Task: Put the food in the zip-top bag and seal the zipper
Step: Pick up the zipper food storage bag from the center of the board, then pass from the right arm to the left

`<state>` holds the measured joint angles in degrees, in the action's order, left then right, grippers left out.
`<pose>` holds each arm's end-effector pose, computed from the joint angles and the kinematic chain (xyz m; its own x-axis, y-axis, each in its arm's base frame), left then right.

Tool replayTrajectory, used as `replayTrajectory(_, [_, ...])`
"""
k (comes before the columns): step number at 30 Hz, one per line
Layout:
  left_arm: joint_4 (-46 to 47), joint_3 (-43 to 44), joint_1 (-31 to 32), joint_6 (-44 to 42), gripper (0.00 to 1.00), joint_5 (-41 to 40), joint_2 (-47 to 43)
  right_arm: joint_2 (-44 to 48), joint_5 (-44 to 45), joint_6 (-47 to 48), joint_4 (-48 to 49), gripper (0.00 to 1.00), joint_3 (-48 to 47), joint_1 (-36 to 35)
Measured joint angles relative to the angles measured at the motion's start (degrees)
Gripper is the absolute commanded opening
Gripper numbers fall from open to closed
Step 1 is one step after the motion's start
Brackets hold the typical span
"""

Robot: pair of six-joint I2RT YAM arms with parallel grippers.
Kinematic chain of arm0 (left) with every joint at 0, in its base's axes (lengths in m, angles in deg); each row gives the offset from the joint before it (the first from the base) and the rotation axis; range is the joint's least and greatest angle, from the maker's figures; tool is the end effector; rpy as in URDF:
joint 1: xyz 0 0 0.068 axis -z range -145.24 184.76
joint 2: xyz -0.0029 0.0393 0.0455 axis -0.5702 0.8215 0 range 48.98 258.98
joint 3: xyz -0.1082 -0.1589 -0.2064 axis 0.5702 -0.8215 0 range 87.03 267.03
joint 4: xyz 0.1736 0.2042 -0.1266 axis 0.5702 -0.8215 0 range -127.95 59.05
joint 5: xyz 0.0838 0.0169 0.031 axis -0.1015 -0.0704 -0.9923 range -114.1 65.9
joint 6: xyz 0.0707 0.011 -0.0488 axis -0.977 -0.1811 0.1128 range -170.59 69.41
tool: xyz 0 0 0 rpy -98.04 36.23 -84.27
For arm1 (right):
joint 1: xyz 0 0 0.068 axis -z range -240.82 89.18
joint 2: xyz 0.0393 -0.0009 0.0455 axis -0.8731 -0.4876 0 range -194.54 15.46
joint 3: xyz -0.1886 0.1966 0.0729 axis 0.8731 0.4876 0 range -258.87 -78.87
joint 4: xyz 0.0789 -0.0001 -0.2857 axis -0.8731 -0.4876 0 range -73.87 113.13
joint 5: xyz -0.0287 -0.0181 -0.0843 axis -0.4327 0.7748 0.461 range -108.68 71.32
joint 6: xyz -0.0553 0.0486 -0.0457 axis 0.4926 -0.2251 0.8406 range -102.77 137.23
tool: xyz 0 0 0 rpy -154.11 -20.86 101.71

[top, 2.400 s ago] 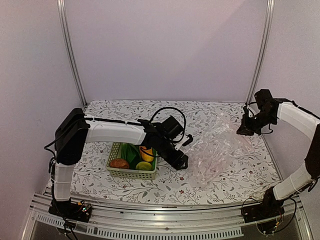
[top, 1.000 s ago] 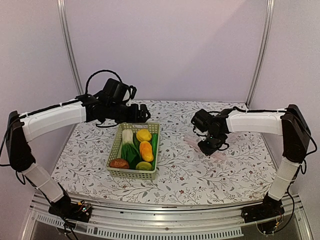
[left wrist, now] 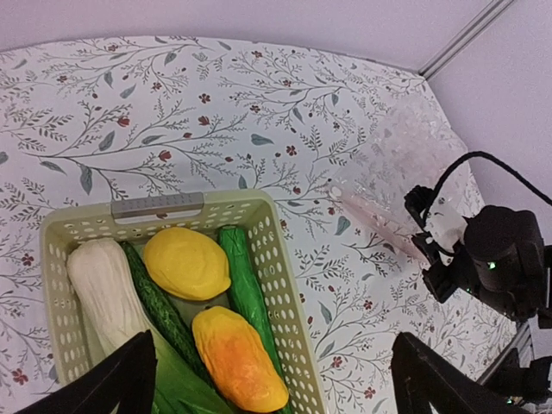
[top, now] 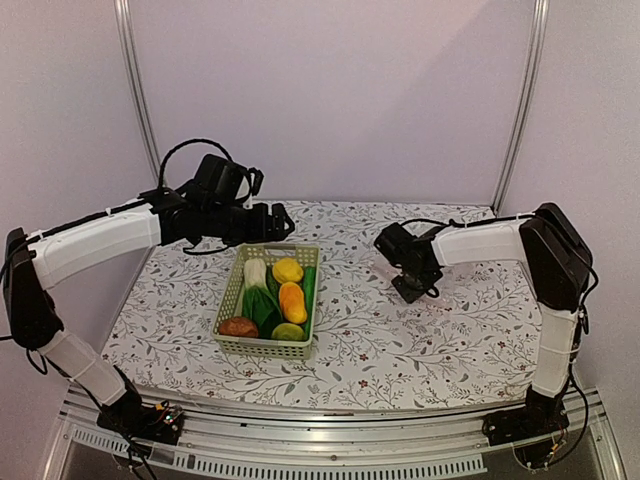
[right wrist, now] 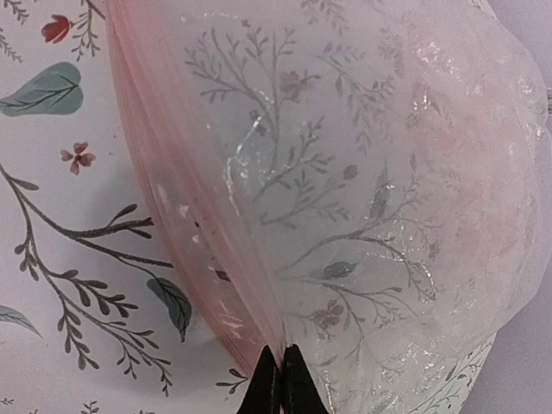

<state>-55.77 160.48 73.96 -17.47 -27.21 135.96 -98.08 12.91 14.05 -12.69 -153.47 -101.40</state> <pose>0.3218 -0.2571 0.2856 -0.7295 -0.1091 -0.6752 0.2381 0.8849 -0.4003 0.3472 0.2445 0.0994 -0.7565 -0.5858 -0.2907 -0.4082 0.7702 -0.4900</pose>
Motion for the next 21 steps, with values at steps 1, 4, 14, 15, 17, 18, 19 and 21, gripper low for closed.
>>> replayTrajectory(1, [0.02,0.02,0.00,0.17,0.94,0.09,-0.02,0.22,0.11,0.04,0.26,0.00,-0.07,0.28])
replayTrajectory(4, [0.15,0.11,0.00,1.05,0.94,0.42,0.04,1.86,0.20,-0.04,-0.42,0.00,-1.33,0.90])
replayTrajectory(14, [3.34,1.29,0.76,1.66,0.94,4.15,5.51,13.14,-9.03,-6.71,-5.49,0.00,-13.42,0.68])
replayTrajectory(15, [3.89,1.62,1.01,1.64,0.94,4.63,6.27,13.64,-10.73,-7.85,-5.57,0.00,-14.01,0.44])
replayTrajectory(17, [5.22,2.99,1.75,1.68,0.94,5.99,8.35,13.73,-13.18,-9.60,-5.57,0.00,-14.56,-0.15])
replayTrajectory(18, [5.70,3.93,2.14,1.70,0.94,6.67,9.35,13.51,-14.69,-10.47,-5.62,0.00,-14.58,-0.70])
replayTrajectory(19, [6.25,5.20,2.60,1.86,0.94,7.37,10.69,13.25,-15.61,-11.08,-5.77,0.00,-14.64,-1.03])
replayTrajectory(21, [7.56,7.56,3.56,2.34,0.93,8.57,13.31,12.37,-17.86,-12.33,-5.90,0.00,-14.93,-1.60])
